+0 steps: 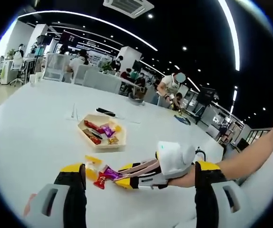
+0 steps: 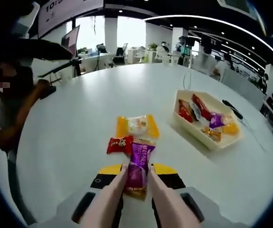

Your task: Place the target food into the container with the food tongs after gripping and lifting it, then release it inside without dropping or visibly crushing the food.

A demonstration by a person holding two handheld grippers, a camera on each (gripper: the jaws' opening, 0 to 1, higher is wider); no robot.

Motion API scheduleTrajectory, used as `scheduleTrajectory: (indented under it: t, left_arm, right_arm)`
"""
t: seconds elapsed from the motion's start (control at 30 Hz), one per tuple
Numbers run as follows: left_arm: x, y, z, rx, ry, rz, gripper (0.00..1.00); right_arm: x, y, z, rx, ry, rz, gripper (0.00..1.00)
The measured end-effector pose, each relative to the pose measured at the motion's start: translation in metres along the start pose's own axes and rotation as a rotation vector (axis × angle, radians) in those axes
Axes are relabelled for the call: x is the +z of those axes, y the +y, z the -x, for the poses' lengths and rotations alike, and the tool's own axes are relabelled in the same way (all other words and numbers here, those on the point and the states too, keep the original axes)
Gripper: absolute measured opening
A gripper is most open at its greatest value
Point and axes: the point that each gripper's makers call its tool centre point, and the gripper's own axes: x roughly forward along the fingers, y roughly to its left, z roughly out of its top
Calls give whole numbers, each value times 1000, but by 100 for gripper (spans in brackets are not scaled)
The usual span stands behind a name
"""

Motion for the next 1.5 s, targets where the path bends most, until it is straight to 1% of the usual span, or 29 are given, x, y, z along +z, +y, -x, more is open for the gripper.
scheduleTrajectory:
  t: [0.03, 0.07, 0.13, 0.27, 0.33, 0.4, 0.53, 0.6, 0.63, 0.67, 0.73, 0.8, 0.97, 1.07, 1.13, 1.17, 1.2, 1.3, 1.37, 1.43, 1.5]
  left_arm:
    - [0, -1, 0, -1, 4, 0, 96]
    - [2, -3, 2, -2, 3, -4, 96]
    - [6, -3, 5, 2, -19, -6, 96]
    - [2, 0, 7, 15, -20, 0, 95]
    - [0, -2, 9, 18, -11, 3, 95]
    - [1, -5, 12, 19, -22, -2, 95]
    - [-1, -4, 12, 21, -34, 11, 95]
    - [-6, -3, 9, 24, -11, 20, 95]
    - [-5, -6, 10, 23, -12, 15, 95]
    - [-3, -7, 11, 23, -19, 10, 95]
    - [-1, -8, 12, 23, -36, 13, 95]
    - [-2, -7, 11, 26, -38, 17, 95]
    - [-6, -11, 10, 26, -23, 11, 95]
    - [-4, -14, 13, 27, -48, 20, 95]
    - [-5, -13, 13, 28, -50, 24, 95]
    - [-8, -12, 12, 28, -47, 26, 95]
    - [-10, -11, 10, 26, -36, 24, 95]
    - [-13, -12, 9, 24, -13, 20, 95]
    - [-8, -15, 12, 24, -25, 5, 95]
    - [-3, -13, 14, 29, -53, 26, 95]
    - [-4, -11, 14, 31, -62, 35, 95]
  right_arm:
    - [1, 0, 1, -1, -2, -1, 21]
    - [1, -1, 0, -7, -5, -27, 21]
    - [1, -2, -1, -8, -1, -30, 21]
    - [1, -3, 0, -2, -10, -41, 20]
    - [1, -3, 0, -3, -12, -59, 20]
    - [3, -3, 0, -4, -2, -59, 20]
    - [2, -2, 1, -4, 6, -60, 20]
    - [-1, -2, 4, -9, 25, -124, 20]
    - [-2, 1, 6, 2, 43, -160, 20]
    - [-1, 2, 7, 11, 44, -173, 20]
    - [8, 2, 12, 13, -3, -124, 20]
    - [9, 1, 14, 12, -1, -113, 20]
    - [25, -11, 18, 8, -42, -151, 20]
    - [36, -10, 25, 11, -63, -137, 20]
    - [38, -9, 26, 10, -73, -135, 20]
    - [36, -11, 22, 6, -82, -135, 20]
    - [37, -14, 22, -1, -95, -142, 20]
    - [38, -15, 26, -9, -103, -163, 20]
    - [39, -14, 32, -10, -108, -158, 20]
    - [39, -16, 34, -14, -112, -152, 20]
    - [39, -17, 35, -18, -112, -154, 20]
